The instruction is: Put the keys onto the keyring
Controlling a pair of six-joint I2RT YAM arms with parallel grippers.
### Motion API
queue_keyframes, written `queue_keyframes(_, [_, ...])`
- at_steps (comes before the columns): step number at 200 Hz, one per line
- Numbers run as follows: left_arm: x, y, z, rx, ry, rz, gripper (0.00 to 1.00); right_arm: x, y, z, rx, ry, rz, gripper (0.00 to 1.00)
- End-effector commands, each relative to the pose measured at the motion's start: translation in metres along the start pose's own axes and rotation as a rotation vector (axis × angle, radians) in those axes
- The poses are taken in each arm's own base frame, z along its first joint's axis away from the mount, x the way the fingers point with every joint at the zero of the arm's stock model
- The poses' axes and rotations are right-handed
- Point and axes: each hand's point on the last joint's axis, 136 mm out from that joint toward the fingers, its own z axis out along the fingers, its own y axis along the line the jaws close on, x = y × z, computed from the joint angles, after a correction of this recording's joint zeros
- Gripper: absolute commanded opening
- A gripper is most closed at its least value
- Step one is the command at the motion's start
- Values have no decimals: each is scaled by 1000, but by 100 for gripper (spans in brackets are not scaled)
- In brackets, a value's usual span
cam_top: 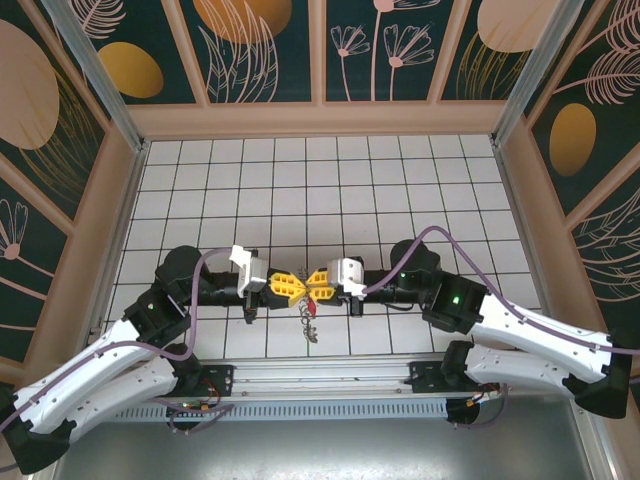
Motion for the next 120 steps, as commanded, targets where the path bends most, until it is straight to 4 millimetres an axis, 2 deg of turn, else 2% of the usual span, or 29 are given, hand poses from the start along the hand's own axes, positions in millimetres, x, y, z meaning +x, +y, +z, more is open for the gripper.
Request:
queue_keyframes(1, [-17,-1,-4,-20,-48,55,0,-17,0,-11,15,-72,1,17])
queue_keyframes(44, [-15,-1,-2,-11,-34,50,0,-21,4,-20,16,-109,11,23])
queue_keyframes(120, [-17,-3,-1,2,-40,56,0,-16,-1,-5,8,-75,2,21])
